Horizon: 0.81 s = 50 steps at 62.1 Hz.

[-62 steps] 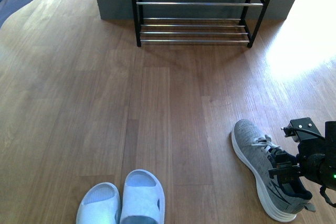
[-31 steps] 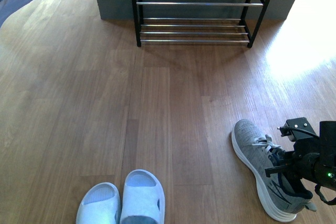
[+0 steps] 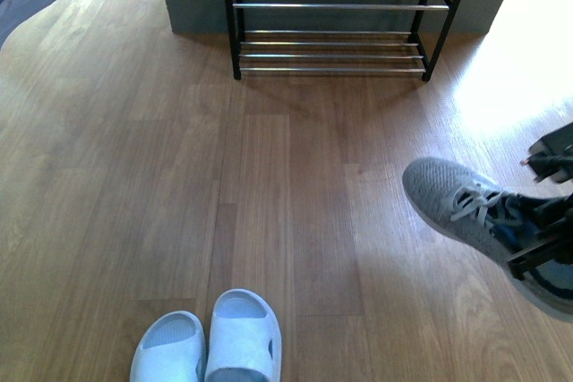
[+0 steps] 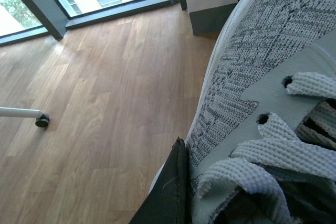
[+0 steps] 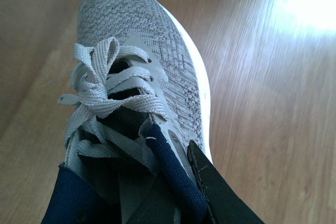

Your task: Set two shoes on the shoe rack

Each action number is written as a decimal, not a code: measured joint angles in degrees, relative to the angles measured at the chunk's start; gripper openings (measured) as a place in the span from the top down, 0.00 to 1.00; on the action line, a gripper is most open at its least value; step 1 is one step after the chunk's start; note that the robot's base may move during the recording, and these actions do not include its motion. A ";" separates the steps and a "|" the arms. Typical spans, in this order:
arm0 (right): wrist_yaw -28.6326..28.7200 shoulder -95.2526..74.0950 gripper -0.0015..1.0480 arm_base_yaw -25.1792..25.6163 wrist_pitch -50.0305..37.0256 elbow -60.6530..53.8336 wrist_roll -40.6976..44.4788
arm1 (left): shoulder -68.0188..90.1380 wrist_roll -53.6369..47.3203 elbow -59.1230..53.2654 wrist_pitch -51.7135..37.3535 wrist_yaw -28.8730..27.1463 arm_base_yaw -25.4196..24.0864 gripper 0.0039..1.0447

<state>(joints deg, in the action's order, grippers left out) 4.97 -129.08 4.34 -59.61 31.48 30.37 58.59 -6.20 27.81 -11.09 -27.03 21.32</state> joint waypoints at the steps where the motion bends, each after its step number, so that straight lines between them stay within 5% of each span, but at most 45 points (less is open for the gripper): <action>1: 0.87 2.82 0.99 0.11 0.61 -1.42 0.26 | 0.00 0.00 0.00 0.00 0.00 0.00 0.99; 19: 11.63 47.82 0.99 4.02 15.37 -18.25 3.50 | 0.00 0.00 0.00 0.00 0.00 0.00 0.99; 39: 21.88 106.27 0.99 12.92 55.74 -24.44 -1.49 | 0.00 0.00 0.00 0.00 0.00 0.00 0.99; 50: 23.10 112.50 0.99 13.18 57.11 -24.52 -2.38 | 0.00 0.00 0.00 0.02 0.00 0.00 0.99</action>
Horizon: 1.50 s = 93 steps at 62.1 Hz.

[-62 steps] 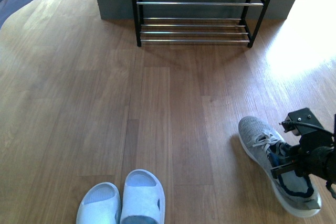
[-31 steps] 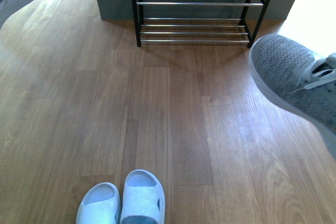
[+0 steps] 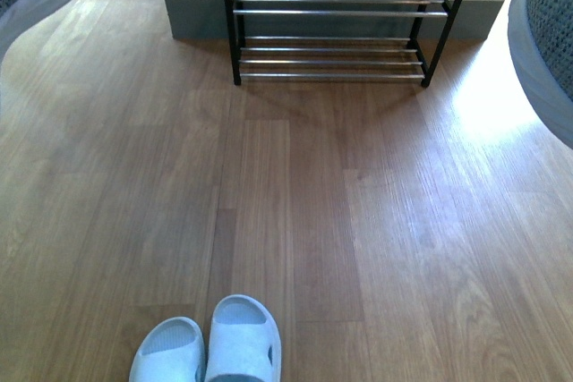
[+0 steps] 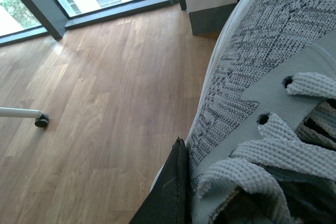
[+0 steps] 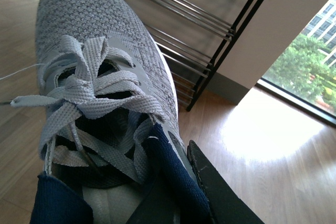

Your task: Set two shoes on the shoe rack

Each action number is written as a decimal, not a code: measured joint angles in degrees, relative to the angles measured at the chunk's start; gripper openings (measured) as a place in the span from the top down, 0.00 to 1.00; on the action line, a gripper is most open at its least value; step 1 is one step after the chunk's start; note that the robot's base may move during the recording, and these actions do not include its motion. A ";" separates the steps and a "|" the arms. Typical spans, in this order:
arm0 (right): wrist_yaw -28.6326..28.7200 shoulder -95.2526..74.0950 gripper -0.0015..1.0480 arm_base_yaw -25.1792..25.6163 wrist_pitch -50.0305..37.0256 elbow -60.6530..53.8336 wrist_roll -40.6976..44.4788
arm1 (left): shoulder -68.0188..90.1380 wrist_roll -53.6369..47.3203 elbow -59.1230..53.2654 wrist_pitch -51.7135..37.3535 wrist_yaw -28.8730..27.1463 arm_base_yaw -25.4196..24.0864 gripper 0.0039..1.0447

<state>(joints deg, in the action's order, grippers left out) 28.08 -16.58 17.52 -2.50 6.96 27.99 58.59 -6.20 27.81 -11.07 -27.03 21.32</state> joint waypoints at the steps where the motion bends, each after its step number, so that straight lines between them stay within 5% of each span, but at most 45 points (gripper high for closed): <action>1: -0.15 0.02 0.99 0.02 0.00 0.00 -0.02 | 0.00 0.00 0.00 -0.02 0.00 0.00 0.99; 93: -1.05 0.09 0.99 0.24 0.26 -0.13 -0.15 | -0.13 -0.02 0.00 0.04 -0.02 0.24 0.99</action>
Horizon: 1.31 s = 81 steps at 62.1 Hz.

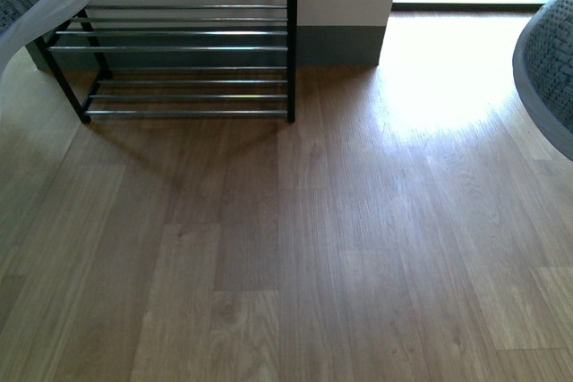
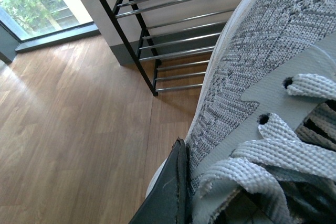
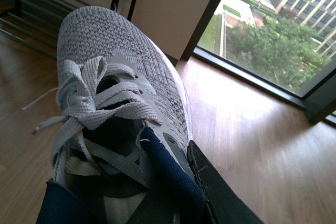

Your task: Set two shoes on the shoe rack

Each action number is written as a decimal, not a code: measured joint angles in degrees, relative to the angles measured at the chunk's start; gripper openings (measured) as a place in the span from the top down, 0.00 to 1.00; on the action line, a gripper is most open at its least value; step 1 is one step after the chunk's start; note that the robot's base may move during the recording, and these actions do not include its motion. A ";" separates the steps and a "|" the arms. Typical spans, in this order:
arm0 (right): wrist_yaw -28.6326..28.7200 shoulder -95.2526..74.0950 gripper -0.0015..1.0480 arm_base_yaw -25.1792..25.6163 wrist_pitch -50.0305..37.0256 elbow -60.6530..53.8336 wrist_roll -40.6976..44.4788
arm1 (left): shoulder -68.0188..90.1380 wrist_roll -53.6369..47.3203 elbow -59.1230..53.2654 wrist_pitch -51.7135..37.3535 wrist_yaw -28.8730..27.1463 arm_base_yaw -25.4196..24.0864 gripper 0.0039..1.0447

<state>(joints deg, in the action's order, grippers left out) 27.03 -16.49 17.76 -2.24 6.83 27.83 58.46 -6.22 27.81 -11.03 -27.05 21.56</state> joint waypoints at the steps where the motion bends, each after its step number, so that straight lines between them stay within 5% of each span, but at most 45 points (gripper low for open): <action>1: 0.09 0.00 0.99 0.00 0.00 0.00 0.00 | 0.00 0.00 0.00 0.00 0.00 0.00 0.99; 81: 1.09 0.02 0.99 0.00 0.02 -0.02 -0.02 | 0.04 0.00 -0.02 0.07 -0.98 -0.61 0.99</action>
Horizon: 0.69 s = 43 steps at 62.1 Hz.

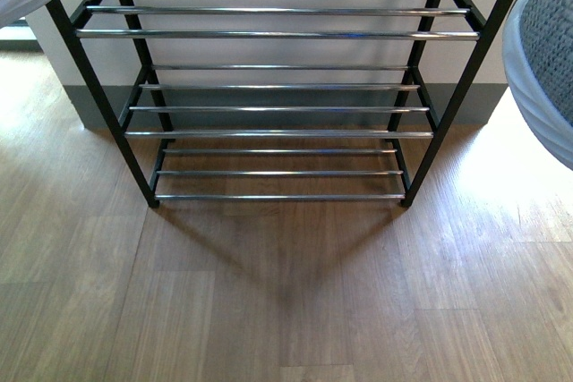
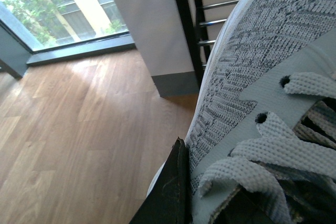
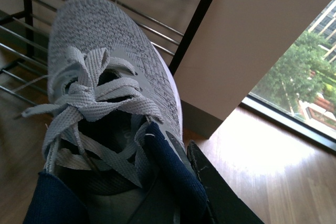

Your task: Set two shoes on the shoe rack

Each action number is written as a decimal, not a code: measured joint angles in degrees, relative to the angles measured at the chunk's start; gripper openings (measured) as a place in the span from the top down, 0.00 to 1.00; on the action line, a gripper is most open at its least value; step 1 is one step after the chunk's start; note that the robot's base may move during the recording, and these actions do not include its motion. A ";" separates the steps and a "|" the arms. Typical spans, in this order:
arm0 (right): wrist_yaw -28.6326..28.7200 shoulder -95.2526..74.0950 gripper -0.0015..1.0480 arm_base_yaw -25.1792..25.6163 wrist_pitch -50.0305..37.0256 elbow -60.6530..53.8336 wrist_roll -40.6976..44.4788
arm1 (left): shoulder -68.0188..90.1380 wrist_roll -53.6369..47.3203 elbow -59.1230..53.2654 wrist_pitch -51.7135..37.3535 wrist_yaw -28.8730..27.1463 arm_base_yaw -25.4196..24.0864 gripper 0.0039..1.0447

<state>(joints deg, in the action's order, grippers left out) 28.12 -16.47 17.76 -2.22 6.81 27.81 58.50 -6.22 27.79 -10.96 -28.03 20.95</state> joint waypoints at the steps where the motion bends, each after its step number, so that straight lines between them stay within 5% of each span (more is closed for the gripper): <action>1: 0.00 0.00 0.99 0.00 0.00 0.00 0.00 | 0.00 0.00 0.00 0.00 0.02 0.00 0.99; 43: -0.52 -0.02 0.99 0.00 0.00 -0.09 0.00 | 0.15 0.00 0.00 0.09 0.98 0.37 0.99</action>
<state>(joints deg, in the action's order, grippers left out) 27.59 -16.49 17.76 -2.22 6.72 27.81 58.65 -6.22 27.79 -10.87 -27.05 21.32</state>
